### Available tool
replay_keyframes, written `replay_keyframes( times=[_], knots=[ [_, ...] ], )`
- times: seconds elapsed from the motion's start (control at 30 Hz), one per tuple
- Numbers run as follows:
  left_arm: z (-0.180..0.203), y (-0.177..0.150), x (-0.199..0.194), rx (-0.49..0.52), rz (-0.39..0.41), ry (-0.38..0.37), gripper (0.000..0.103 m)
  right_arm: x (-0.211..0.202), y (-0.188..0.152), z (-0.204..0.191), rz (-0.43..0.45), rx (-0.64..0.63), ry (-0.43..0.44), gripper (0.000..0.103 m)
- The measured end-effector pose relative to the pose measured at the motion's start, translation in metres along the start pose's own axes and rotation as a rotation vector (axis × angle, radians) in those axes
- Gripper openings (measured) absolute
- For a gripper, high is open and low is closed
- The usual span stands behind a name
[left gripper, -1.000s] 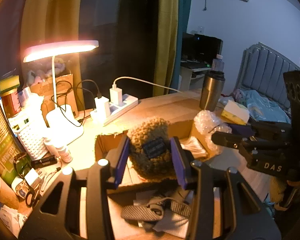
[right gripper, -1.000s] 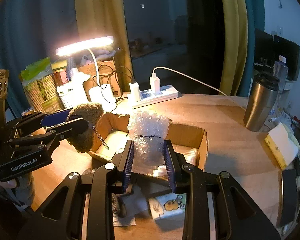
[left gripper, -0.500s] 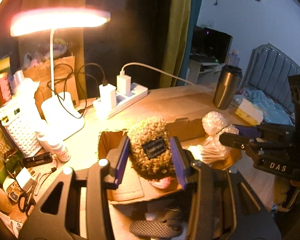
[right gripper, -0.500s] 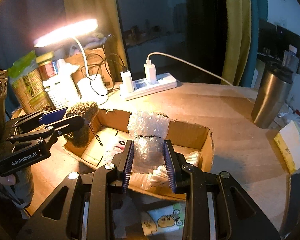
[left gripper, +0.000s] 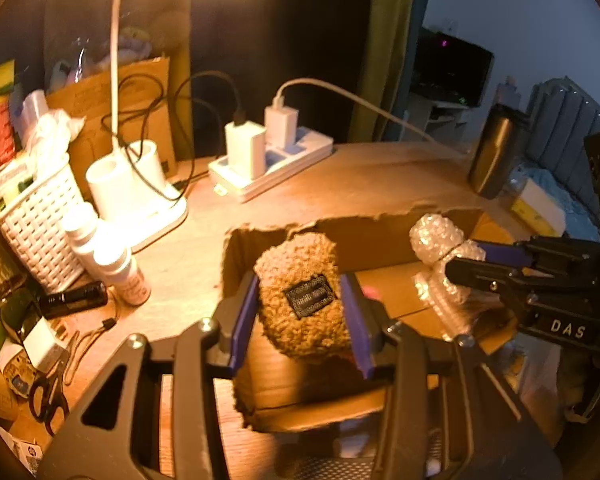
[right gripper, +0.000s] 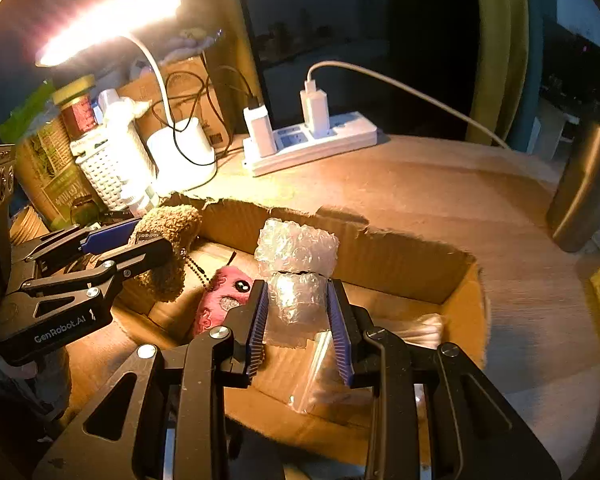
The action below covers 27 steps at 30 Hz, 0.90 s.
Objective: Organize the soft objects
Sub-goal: 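Carry the brown ball with the left tool while the right tool carries the bubble wrap to the box, then open the left tool inside the box while the right tool releases the bubble wrap beside it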
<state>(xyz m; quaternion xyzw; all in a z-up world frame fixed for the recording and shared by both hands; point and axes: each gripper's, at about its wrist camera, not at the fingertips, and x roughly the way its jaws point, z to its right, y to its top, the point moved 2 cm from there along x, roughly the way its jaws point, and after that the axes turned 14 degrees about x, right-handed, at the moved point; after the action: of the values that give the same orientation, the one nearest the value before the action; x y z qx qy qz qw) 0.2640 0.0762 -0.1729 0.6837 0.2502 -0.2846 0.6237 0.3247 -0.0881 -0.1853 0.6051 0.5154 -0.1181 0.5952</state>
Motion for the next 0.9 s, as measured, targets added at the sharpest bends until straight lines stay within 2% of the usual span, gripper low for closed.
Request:
replay_keyframes(
  times=[0.17,0.3,0.5,0.9],
  knots=[
    [-0.006,-0.005,0.01,-0.026,-0.049,0.015,0.049,0.015,-0.001,0.0,-0.02,0.004,0.007,0.033],
    [-0.004,-0.004,0.01,-0.024,-0.047,0.013,0.051,0.018,-0.001,0.0,-0.026,0.001,0.011,0.043],
    [-0.004,-0.003,0.005,-0.023,-0.043,0.025,0.051,0.011,-0.002,0.001,-0.003,0.01,0.011,0.051],
    [0.0,-0.005,-0.025,-0.02,0.018,0.04,0.051,-0.021,-0.011,-0.003,0.048,0.002,-0.001,0.051]
  ],
)
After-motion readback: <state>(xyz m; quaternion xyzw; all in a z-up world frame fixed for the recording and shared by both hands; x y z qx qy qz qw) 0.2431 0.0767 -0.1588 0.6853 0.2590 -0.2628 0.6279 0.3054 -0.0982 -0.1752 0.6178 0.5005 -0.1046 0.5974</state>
